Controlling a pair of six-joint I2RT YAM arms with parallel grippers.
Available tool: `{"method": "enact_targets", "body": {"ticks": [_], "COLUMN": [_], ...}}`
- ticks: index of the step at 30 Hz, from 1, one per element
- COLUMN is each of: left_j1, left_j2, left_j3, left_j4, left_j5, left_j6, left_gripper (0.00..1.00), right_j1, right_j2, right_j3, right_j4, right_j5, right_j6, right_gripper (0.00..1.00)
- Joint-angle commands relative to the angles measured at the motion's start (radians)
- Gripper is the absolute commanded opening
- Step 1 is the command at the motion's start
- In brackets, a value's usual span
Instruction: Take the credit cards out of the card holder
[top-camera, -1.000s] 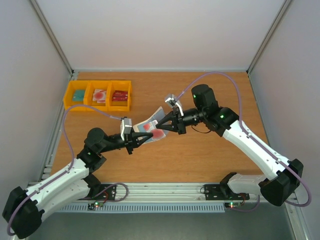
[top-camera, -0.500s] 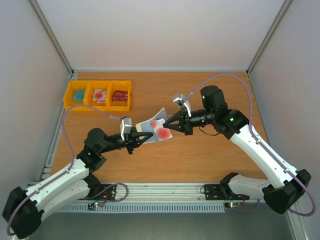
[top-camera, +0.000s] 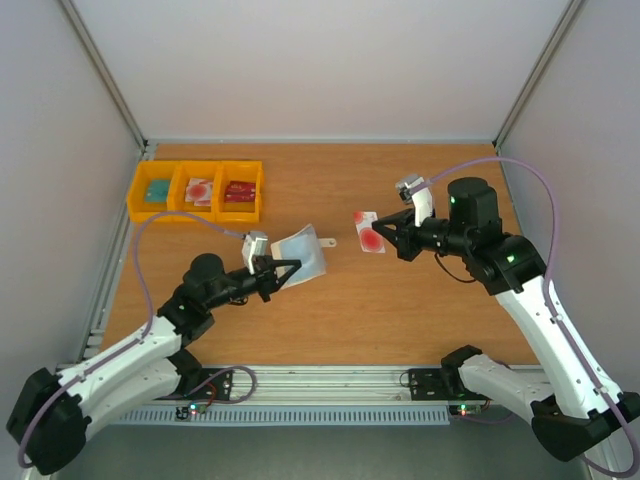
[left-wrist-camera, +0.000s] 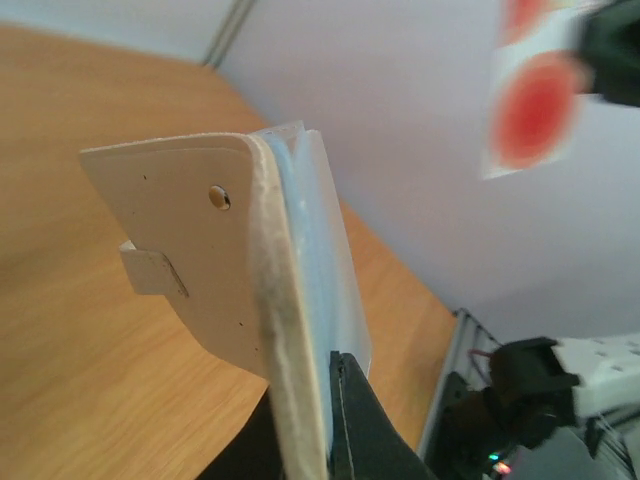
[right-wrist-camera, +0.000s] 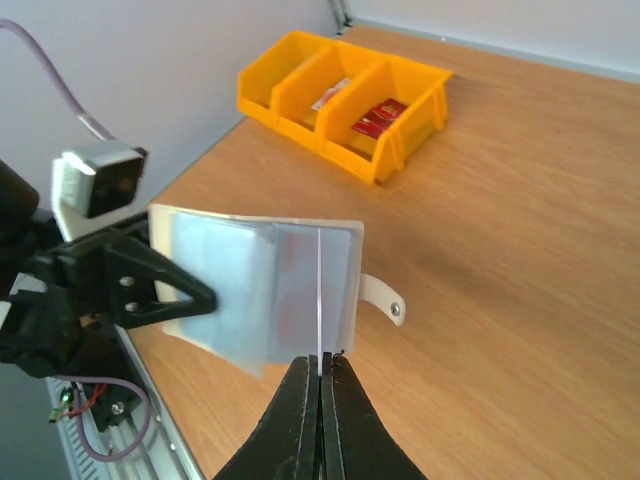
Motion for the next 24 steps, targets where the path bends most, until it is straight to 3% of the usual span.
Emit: {"method": "enact_targets", "body": {"ticks": [1, 8, 11, 20, 22, 24], "left_j1": [0.034, -0.055, -0.071, 0.037, 0.072, 0.097], "left_j2": [0.111, 0.385, 0.527, 0.796, 0.828, 0.844], "left_j3": [-0.010, 0.125, 0.193, 0.260, 0.266, 0.273], "left_j4": [-0.059, 0.087, 0.121, -0.085, -0.186, -0.258], "left_j5": [-0.095, 0.060, 0.056, -0.075, -0.112, -0.144], "left_j6": [-0.106, -0.095, -0.127, -0.336, -0.377, -0.405], "left_gripper": [0.00, 0.00, 0.00, 0.01, 0.14, 0.34], "right_j1": [-0.006, -0.004, -0.005, -0.005, -0.006, -0.005], "right_j2": [0.000, -0.009, -0.005, 0.083, 0.110, 0.129], "right_j3": [0.029, 0.002, -0.015, -0.033, -0.033, -0.033], "right_j4": [-0.048, -0.077, -0.076, -0.052, -0.029, -0.014], "right_j5": [0.066, 0.033, 0.023, -0.068, -0.102, -0.116], "right_j6": [0.042, 0.009, -0.004, -0.030, -0.024, -0.019], "right_gripper": [0.01, 0.01, 0.01, 0.01, 0.01, 0.01]}}
